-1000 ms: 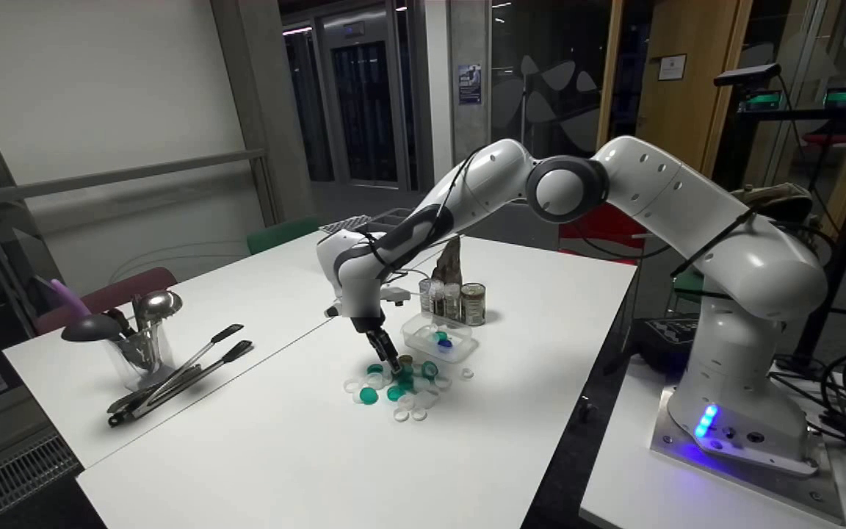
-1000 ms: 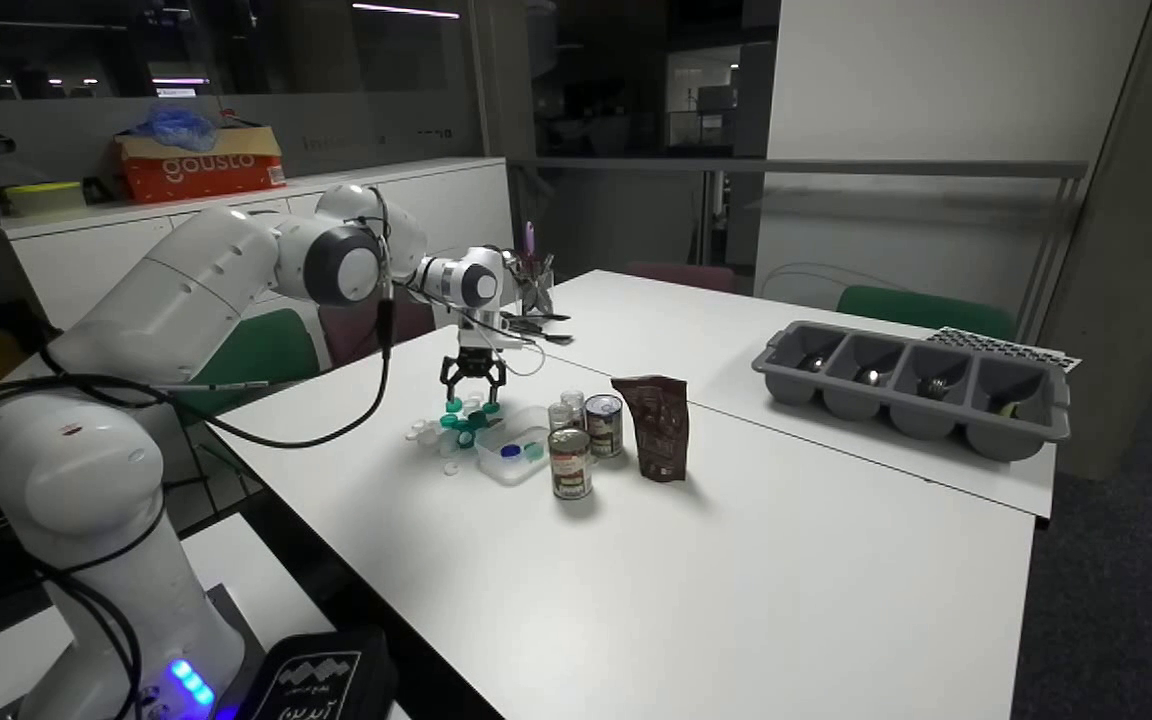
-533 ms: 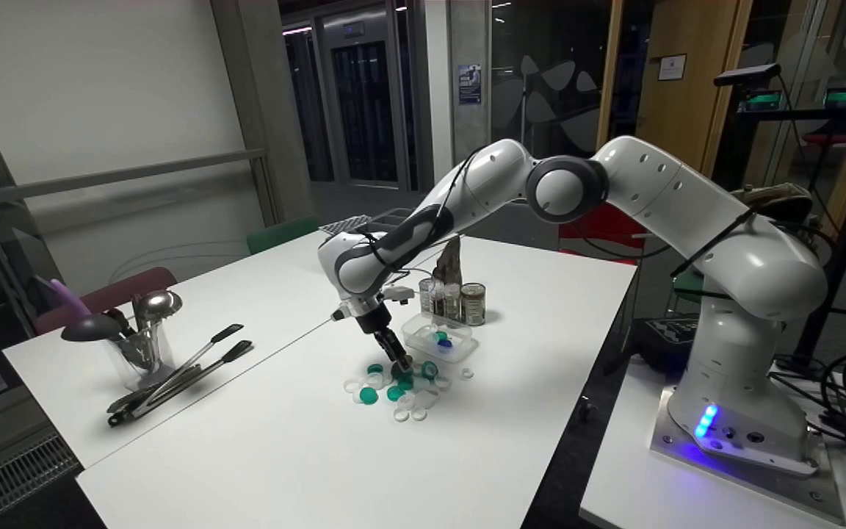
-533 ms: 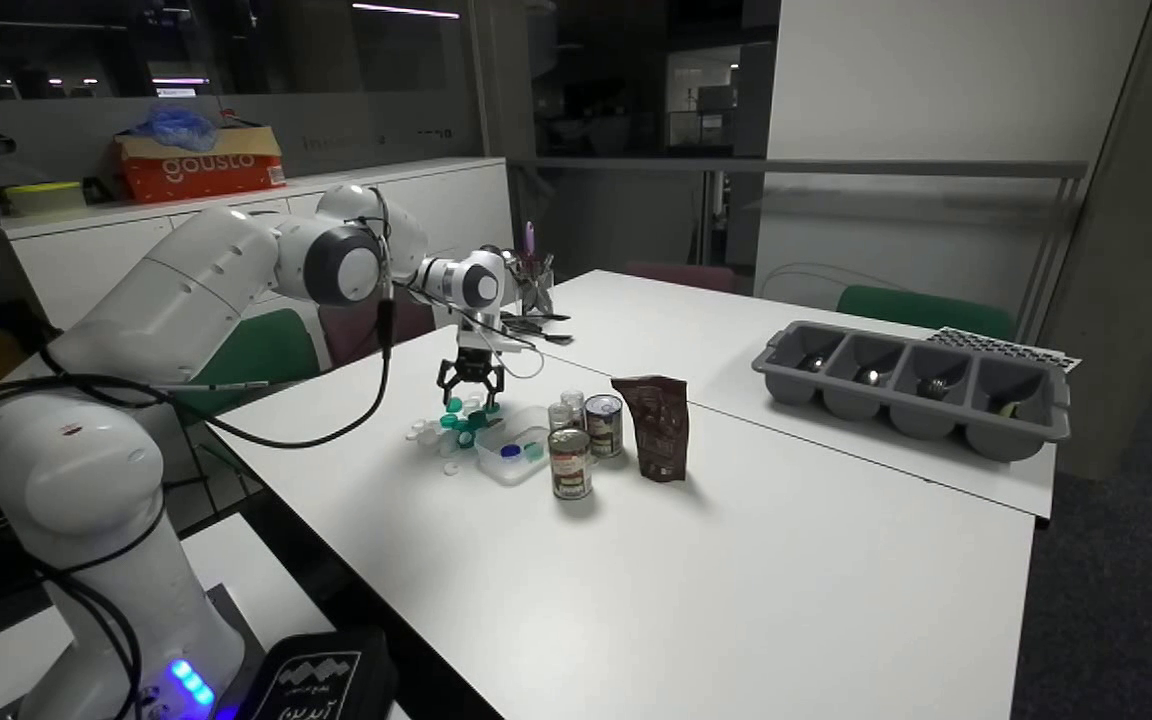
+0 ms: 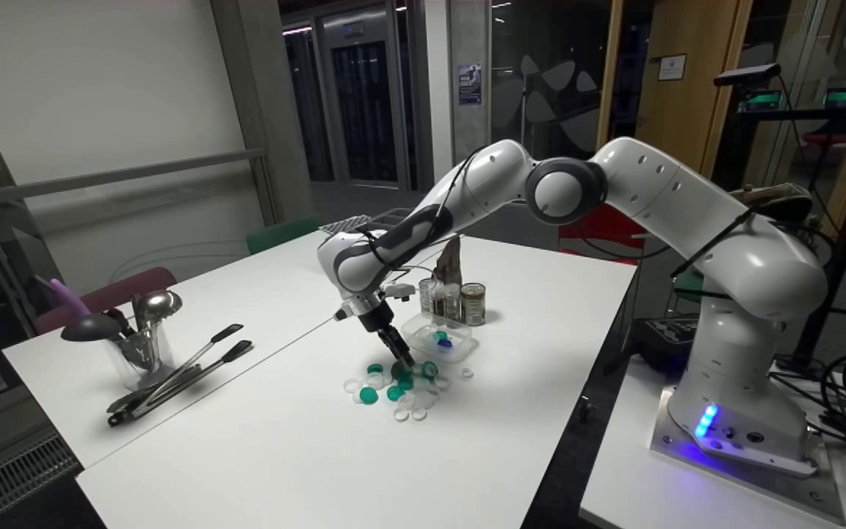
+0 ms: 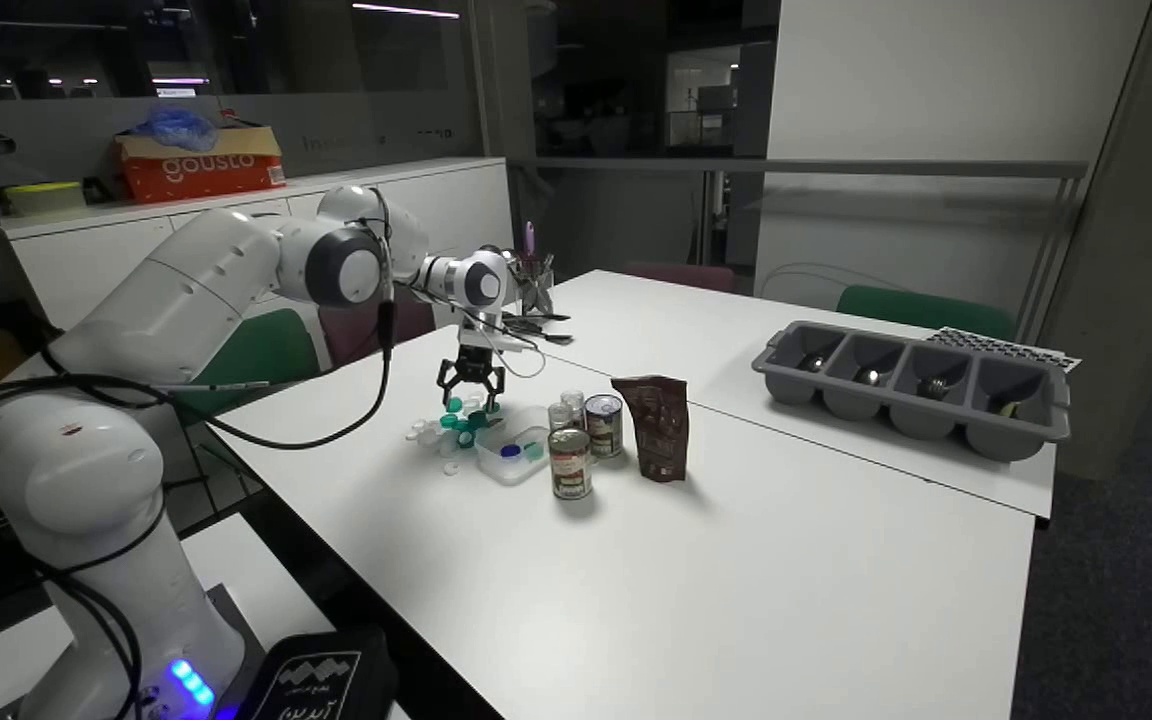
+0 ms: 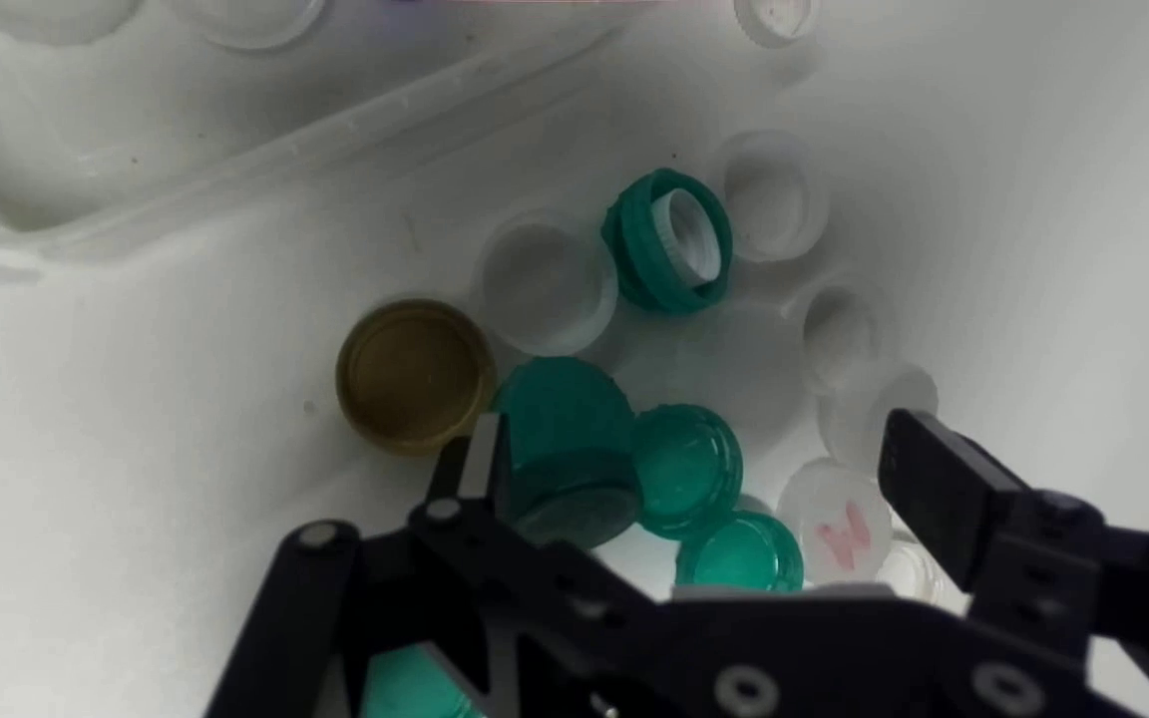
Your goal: Put one of the blue brackets in the container
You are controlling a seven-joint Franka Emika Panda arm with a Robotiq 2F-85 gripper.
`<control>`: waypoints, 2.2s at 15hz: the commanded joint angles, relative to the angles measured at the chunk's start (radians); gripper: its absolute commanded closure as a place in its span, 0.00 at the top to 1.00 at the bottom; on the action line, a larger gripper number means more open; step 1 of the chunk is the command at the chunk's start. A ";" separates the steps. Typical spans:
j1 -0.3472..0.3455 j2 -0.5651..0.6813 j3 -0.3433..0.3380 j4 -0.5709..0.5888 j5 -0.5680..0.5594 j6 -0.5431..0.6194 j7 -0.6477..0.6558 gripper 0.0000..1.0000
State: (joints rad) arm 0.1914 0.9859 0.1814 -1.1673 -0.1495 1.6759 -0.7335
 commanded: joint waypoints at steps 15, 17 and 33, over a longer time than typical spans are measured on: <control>0.093 0.136 -0.027 0.281 -0.146 -0.133 -0.043 1.00; 0.098 0.139 -0.023 0.276 -0.162 -0.106 -0.051 1.00; 0.101 0.160 -0.013 0.225 -0.161 -0.036 -0.036 1.00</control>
State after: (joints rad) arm 0.3002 1.1518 0.1674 -0.9204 -0.3149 1.6369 -0.7721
